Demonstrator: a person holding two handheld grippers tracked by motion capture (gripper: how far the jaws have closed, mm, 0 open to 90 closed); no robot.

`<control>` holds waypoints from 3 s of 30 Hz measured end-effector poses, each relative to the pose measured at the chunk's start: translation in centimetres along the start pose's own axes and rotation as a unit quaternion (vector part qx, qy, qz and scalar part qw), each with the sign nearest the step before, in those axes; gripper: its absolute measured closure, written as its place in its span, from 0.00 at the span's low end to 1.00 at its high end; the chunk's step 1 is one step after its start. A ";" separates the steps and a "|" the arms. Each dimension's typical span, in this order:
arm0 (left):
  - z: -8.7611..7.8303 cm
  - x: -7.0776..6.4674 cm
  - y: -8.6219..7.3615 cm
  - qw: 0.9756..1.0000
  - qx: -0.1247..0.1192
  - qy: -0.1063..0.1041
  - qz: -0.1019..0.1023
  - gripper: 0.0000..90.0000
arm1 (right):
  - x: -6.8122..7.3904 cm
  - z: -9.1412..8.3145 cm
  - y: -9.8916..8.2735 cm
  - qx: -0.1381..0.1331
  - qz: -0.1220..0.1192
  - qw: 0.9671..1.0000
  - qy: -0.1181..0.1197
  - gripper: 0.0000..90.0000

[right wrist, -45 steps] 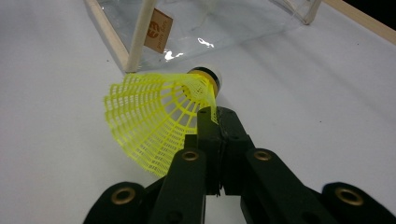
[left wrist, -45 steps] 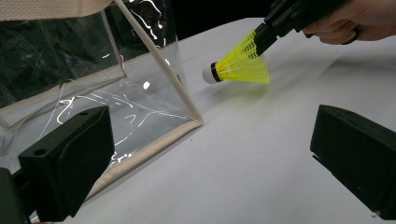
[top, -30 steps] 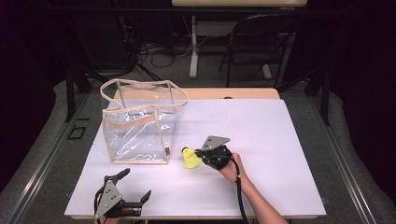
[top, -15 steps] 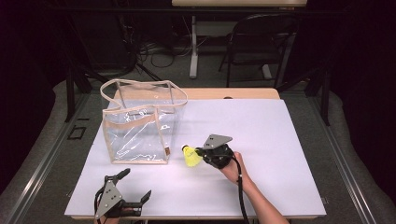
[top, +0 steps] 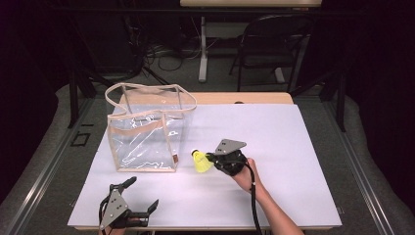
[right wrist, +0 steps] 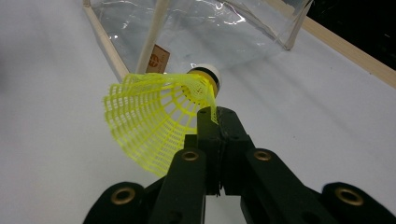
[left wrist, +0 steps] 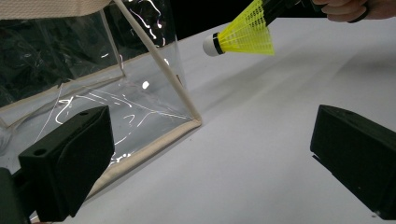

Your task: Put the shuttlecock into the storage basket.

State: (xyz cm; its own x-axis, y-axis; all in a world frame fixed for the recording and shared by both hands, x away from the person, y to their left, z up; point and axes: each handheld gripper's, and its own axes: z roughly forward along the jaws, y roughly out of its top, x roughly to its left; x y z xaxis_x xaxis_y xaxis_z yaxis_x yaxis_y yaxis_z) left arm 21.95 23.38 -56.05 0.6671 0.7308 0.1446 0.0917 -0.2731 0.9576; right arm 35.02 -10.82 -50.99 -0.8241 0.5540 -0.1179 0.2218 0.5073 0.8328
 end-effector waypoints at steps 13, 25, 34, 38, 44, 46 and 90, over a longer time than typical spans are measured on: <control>0.0 0.0 0.0 1.000 0.001 0.000 0.000 0.00 | -0.1 -0.5 0.3 -0.005 0.002 1.000 -0.006 0.99; 0.0 0.0 0.0 1.000 0.001 0.000 0.002 0.00 | -0.1 -1.1 0.7 -0.013 0.005 1.000 -0.011 0.99; 0.0 0.0 0.0 1.000 0.001 0.000 0.003 0.00 | -0.1 -1.3 0.8 -0.013 0.006 1.000 -0.013 0.99; -0.1 0.0 0.0 1.000 0.001 0.000 0.003 0.00 | -0.2 -1.4 0.8 -0.014 0.008 1.000 -0.014 0.99; -0.1 0.0 0.0 1.000 0.000 0.000 0.004 0.00 | -0.3 -1.5 0.9 -0.016 0.009 1.000 -0.016 0.99; -0.1 0.0 0.0 1.000 0.001 -0.001 0.005 0.00 | -0.3 -1.6 1.0 -0.016 0.009 1.000 -0.016 0.99; 0.0 0.0 0.0 1.000 0.000 -0.002 0.004 0.00 | -1.3 -4.4 4.0 -0.033 0.000 0.999 -0.028 0.99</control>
State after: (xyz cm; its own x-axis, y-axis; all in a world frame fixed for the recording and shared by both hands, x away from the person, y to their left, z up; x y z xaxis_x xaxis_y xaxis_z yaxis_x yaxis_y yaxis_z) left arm 21.97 23.32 -56.03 0.6702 0.7266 0.1512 0.0869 -0.2791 0.9563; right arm 34.74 -12.43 -45.16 -0.7936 0.5906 -0.1464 0.1852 0.4636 0.8665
